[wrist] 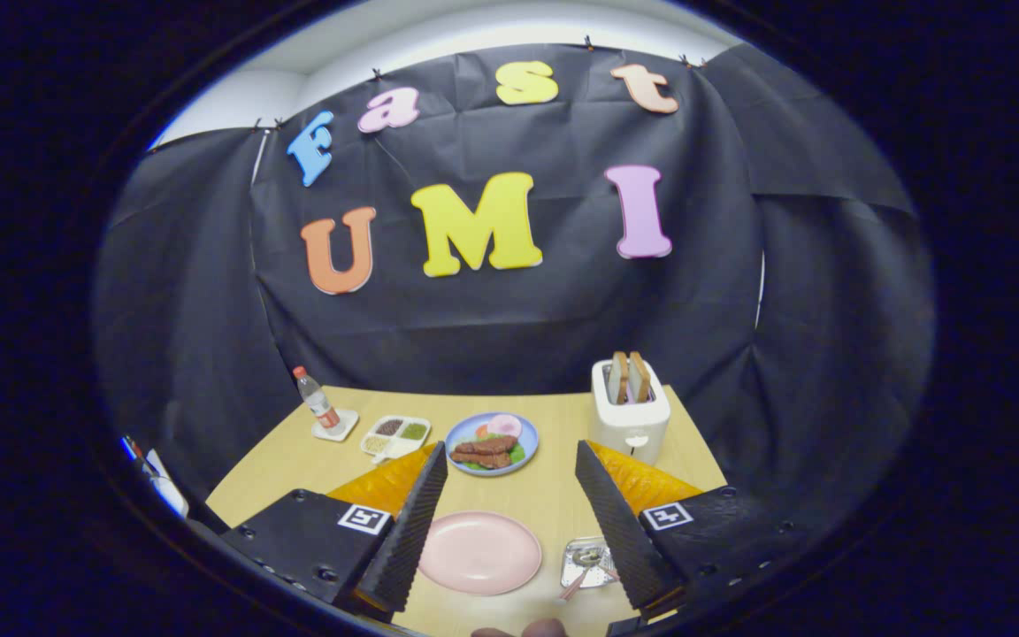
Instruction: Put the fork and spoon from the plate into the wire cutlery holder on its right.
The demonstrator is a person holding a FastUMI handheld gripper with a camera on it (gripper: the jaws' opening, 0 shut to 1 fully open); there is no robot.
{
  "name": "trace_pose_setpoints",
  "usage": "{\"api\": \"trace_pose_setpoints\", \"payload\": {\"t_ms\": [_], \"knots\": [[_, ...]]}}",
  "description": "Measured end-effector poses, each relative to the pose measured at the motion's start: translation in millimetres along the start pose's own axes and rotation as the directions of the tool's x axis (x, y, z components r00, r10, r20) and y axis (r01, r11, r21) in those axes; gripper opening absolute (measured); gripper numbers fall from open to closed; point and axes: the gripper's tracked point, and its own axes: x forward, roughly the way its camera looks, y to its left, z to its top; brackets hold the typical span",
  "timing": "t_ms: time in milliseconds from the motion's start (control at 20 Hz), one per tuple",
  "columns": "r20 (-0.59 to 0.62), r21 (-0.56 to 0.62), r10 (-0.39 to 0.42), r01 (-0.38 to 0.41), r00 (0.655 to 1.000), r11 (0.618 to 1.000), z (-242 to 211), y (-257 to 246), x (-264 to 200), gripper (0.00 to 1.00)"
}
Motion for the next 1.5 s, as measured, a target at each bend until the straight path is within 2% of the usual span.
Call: {"api": "trace_pose_setpoints", "payload": {"t_ms": [100,200,300,500,850,950,1500], "knots": [[0.066,-0.015,0.031,-0.03,0.997,0.999,8.8,11.4,-10.5,0.88],[0.094,-0.036,0.026,-0.023,0.995,0.999,6.3,13.5,-17.3,0.88],[0.135,-0.064,0.004,0.004,0.991,0.998,14.7,12.4,-31.7,0.88],[0.222,-0.024,-0.045,0.051,0.974,0.998,33.4,8.9,-42.8,0.88],[0.197,0.008,-0.101,0.101,0.975,0.995,28.0,3.7,-46.9,0.9],[0.196,0.005,-0.108,0.109,0.975,0.994,27.4,7.4,-47.4,0.94],[0.279,0.001,-0.104,0.108,0.955,0.994,33.1,40.7,-36.6,0.94]]}}
